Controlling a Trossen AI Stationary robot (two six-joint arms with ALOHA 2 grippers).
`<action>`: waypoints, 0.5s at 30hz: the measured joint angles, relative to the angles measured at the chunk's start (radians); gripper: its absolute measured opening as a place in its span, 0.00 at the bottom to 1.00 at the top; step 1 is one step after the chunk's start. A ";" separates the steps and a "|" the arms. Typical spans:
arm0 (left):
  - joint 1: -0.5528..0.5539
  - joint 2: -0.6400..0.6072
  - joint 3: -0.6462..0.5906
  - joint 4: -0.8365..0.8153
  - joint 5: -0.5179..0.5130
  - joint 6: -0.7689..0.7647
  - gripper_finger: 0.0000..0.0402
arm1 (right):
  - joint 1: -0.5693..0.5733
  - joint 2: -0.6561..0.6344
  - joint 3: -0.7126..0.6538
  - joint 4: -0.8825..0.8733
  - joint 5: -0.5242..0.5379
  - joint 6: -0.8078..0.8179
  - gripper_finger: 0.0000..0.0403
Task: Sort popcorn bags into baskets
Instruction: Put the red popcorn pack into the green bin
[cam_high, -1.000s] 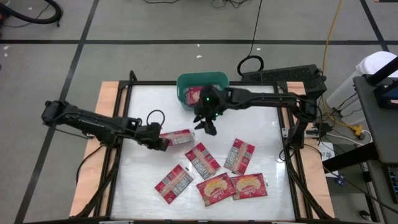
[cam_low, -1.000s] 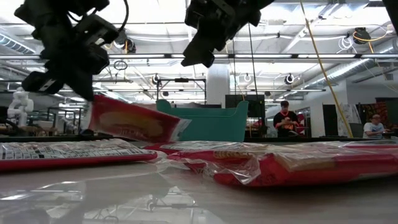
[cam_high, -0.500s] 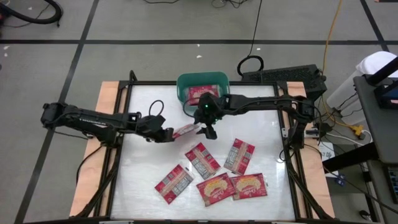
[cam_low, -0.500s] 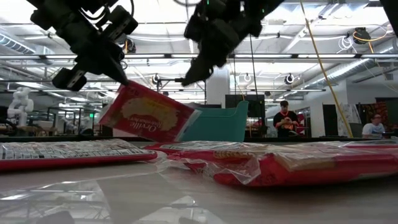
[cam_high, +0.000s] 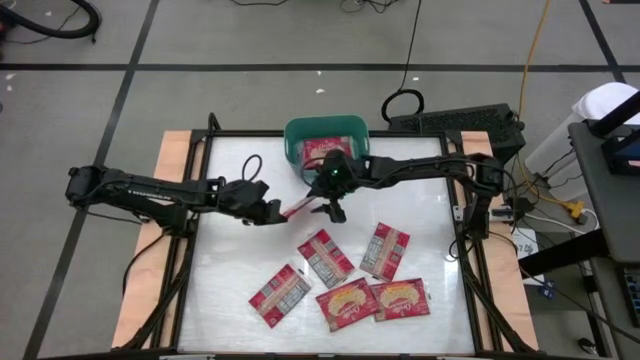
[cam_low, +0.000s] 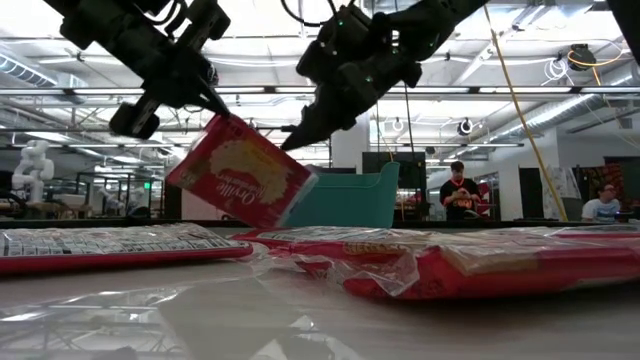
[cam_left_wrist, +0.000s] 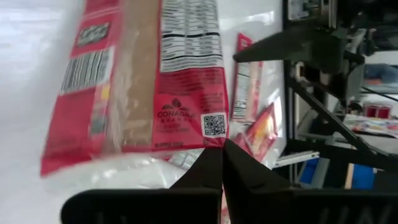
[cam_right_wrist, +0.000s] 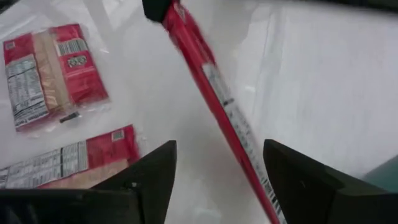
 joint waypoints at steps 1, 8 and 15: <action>0.000 0.000 0.000 0.008 0.003 0.007 0.00 | 0.000 -0.002 -0.007 0.017 -0.003 -0.012 0.56; 0.000 0.000 0.000 0.039 0.004 0.043 0.00 | 0.000 -0.001 -0.053 0.084 -0.003 -0.030 0.50; -0.001 0.000 0.000 0.039 0.005 0.066 0.00 | 0.001 -0.001 -0.061 0.195 -0.005 -0.011 0.53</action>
